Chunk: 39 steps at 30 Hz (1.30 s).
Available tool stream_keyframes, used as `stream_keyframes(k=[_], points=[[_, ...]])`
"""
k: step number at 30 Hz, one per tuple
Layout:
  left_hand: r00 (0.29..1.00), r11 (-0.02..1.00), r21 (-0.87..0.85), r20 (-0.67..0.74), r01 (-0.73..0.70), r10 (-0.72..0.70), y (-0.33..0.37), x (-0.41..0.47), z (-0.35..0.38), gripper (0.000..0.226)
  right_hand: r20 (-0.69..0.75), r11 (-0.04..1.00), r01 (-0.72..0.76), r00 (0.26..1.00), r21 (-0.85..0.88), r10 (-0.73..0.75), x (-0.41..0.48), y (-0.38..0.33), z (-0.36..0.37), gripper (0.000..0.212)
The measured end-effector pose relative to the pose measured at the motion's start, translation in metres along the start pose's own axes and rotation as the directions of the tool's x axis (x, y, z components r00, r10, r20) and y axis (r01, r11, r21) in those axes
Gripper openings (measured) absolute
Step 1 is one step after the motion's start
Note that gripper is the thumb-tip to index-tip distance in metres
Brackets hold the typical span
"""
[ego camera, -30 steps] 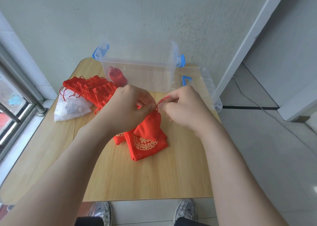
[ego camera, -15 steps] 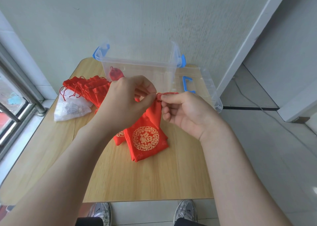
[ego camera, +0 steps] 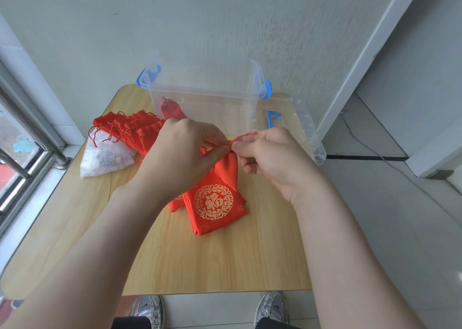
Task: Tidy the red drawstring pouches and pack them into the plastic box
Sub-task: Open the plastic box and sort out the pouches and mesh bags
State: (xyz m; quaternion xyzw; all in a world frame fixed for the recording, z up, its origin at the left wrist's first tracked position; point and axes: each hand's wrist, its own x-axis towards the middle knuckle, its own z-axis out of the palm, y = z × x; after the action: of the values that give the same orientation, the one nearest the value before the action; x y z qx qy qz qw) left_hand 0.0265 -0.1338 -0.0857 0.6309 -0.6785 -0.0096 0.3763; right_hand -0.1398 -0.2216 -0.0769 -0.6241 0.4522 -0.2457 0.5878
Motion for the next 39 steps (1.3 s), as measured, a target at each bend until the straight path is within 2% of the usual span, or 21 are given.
stream_keyframes(k=[2, 5, 13, 17, 20, 23, 25, 28, 31, 36, 39], points=[[0.999, 0.999, 0.043, 0.050, -0.021, 0.019, -0.003, -0.001, 0.002, 0.002, -0.019, 0.991, 0.012, 1.000, -0.131, -0.014, 0.000, 0.000, 0.001, 0.012], [0.989, 0.999, 0.029, 0.144, -0.033, 0.028, -0.004, -0.002, 0.002, 0.002, -0.014, 0.963, 0.059, 0.998, -0.262, -0.064, -0.001, 0.001, 0.001, 0.017], [0.962, 0.973, 0.137, 0.175, 0.186, -0.208, 0.009, -0.003, -0.001, 0.025, 0.110, 0.952, 0.113, 0.990, -0.285, -0.084, -0.008, -0.003, 0.013, 0.018], [0.968, 0.968, 0.157, 0.132, 0.193, -0.215, 0.002, -0.002, -0.004, 0.033, 0.043, 0.934, 0.134, 0.991, -0.331, -0.127, -0.005, -0.004, 0.016, 0.018], [0.980, 0.979, 0.059, 0.018, 0.197, -0.198, 0.003, -0.001, -0.006, 0.028, -0.028, 0.945, 0.119, 0.991, -0.306, -0.134, -0.005, -0.006, 0.012, 0.022], [0.967, 0.966, -0.087, -0.055, 0.243, -0.248, 0.006, 0.002, -0.008, 0.027, -0.068, 0.962, 0.088, 0.992, -0.257, -0.109, -0.007, -0.009, 0.011, 0.024], [0.964, 0.956, -0.134, -0.021, 0.261, -0.266, 0.006, 0.001, -0.009, 0.021, -0.078, 0.970, 0.083, 0.992, -0.230, -0.104, -0.008, -0.009, 0.013, 0.025], [0.971, 0.971, -0.063, 0.068, 0.232, -0.228, 0.003, -0.001, -0.008, 0.016, -0.083, 0.975, 0.087, 0.991, -0.203, -0.106, -0.007, -0.010, 0.015, 0.025], [0.977, 0.977, -0.051, 0.059, 0.206, -0.203, 0.002, 0.000, -0.008, 0.011, -0.098, 0.977, 0.091, 0.989, -0.193, -0.111, -0.006, -0.010, 0.014, 0.025], [0.938, 0.923, -0.172, 0.044, 0.345, -0.343, 0.007, 0.002, -0.011, 0.015, -0.129, 0.946, 0.125, 0.977, -0.300, -0.170, -0.005, -0.008, 0.015, 0.023], [0.898, 0.859, -0.265, 0.168, 0.439, -0.407, 0.008, 0.003, -0.015, 0.016, -0.160, 0.911, 0.136, 0.964, -0.388, -0.212, -0.004, -0.007, 0.016, 0.011]])
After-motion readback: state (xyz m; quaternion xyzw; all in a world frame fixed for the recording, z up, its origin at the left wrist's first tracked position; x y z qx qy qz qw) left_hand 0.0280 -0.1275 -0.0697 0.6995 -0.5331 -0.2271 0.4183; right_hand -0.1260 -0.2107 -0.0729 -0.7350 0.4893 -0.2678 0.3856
